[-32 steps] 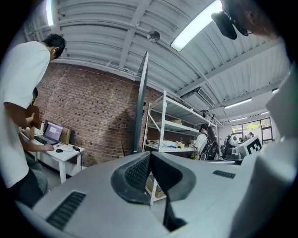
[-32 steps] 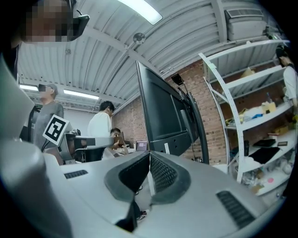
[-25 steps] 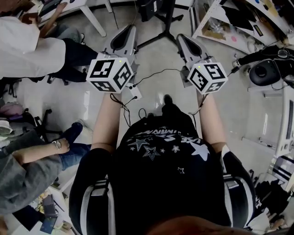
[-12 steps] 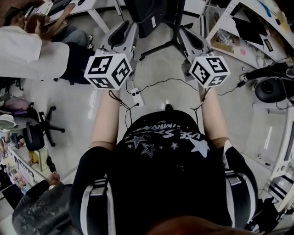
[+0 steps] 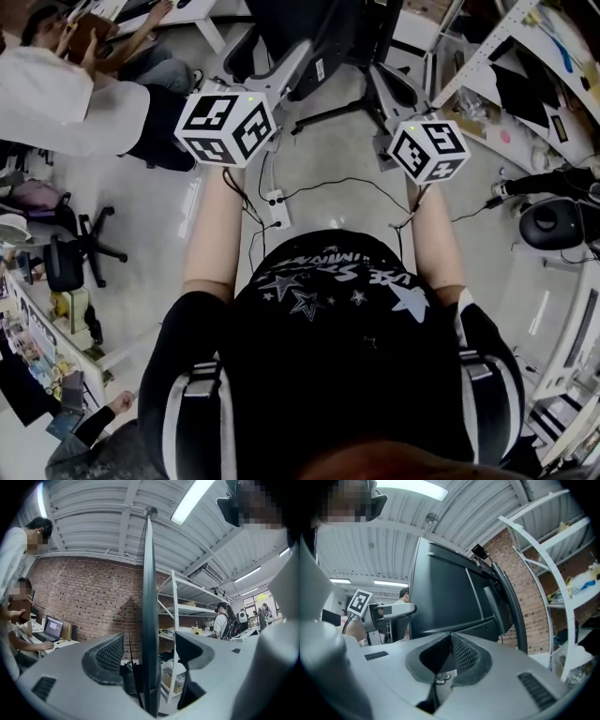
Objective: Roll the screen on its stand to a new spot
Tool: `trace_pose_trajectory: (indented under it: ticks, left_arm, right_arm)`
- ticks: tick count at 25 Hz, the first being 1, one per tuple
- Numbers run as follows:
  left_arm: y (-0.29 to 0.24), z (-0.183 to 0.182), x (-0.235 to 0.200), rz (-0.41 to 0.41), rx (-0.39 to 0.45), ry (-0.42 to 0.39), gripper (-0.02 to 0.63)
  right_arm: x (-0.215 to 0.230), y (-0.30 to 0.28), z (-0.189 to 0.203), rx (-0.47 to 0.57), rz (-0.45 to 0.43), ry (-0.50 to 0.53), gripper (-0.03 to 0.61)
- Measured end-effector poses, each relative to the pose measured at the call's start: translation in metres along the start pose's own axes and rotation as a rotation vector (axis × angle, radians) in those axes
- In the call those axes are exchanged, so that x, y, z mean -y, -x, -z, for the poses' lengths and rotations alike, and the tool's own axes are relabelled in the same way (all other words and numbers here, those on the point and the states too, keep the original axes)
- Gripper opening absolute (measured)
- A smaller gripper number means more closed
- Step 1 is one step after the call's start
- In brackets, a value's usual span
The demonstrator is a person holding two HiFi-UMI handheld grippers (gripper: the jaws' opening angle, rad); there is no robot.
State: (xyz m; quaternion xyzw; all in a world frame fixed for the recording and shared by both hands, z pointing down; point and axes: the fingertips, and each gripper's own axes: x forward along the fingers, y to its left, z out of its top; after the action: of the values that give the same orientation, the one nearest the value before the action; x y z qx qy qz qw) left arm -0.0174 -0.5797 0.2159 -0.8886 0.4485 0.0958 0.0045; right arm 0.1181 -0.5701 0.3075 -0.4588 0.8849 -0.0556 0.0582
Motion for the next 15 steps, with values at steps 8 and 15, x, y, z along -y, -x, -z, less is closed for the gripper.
trace_pose_trajectory:
  ticks: [8,15]
  left_arm:
    - [-0.029,0.003,-0.006,0.012,-0.040,-0.012,0.356]
    - [-0.036,-0.003,-0.013,-0.018,-0.032,-0.002,0.354]
  right_arm:
    - [0.016,-0.012,0.001,-0.002,-0.010,-0.019,0.008]
    - [0.017,-0.014,0.005,-0.014,-0.017,-0.026,0.008]
